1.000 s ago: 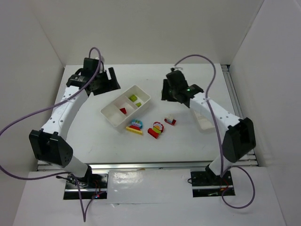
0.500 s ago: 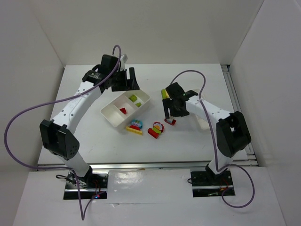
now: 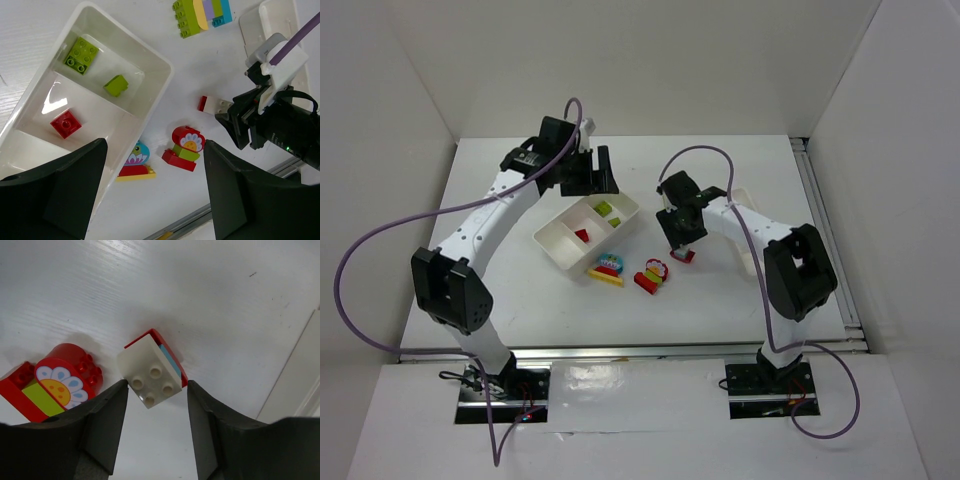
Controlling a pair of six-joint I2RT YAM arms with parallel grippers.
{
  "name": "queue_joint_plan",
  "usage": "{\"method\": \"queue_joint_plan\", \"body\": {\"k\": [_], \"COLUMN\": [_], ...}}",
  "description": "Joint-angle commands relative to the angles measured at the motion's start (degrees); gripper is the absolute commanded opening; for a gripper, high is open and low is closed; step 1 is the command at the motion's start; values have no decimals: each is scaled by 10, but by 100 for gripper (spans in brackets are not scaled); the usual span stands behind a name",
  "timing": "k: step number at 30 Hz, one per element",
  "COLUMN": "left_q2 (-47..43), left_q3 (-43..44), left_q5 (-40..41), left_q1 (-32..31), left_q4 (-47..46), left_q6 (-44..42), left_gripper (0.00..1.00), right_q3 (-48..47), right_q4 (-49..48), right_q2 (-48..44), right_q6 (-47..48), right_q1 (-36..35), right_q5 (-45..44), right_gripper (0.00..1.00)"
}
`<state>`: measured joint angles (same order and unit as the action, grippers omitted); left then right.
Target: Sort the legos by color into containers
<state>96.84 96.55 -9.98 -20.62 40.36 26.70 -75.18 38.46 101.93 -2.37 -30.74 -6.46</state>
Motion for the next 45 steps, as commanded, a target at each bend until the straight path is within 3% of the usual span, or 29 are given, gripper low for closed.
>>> {"method": "queue_joint_plan", "body": {"k": [1, 9, 12, 17, 21, 30, 31, 33, 34, 38, 45], "left_q2": [8, 20, 20, 25, 25, 41, 41, 41, 41, 41, 41], "left_q3": [31, 43, 43, 43, 43, 43, 43, 48, 48, 48, 43], "left_q5": [-15, -21, -21, -26, -26, -36, -42, -42, -42, -42, -42], "left_q1": [4, 4, 4, 4, 4, 4, 4, 4, 4, 4, 4], "left_q4": [-4, -4, -4, -4, -4, -4, -4, -4, -4, -4, -4], "left_q6": [-13, -13, -13, -13, -13, -13, -13, -13, -13, -18, -18], "left_gripper": [87, 86, 86, 86, 86, 86, 86, 86, 86, 86, 86], "right_q3": [-22, -17, -17, -17, -9, 31, 18, 7, 1, -10, -16], "right_q4": [-10, -21, -15, -2, 21, -4, 1, 14, 14, 7, -11], "right_q2": [18, 34, 34, 34, 28, -5, 5, 17, 23, 23, 18], "right_q6": [21, 21, 15, 4, -15, -44, -44, -39, -32, -26, -26], "right_q1": [-5, -5, -5, -5, 1, 6, 6, 6, 6, 6, 6], "right_q5": [14, 20, 14, 19, 19, 16, 5, -32, -42, -76, -38], "right_gripper": [55, 47, 58, 59, 67, 67, 68, 83, 86, 85, 67]}}
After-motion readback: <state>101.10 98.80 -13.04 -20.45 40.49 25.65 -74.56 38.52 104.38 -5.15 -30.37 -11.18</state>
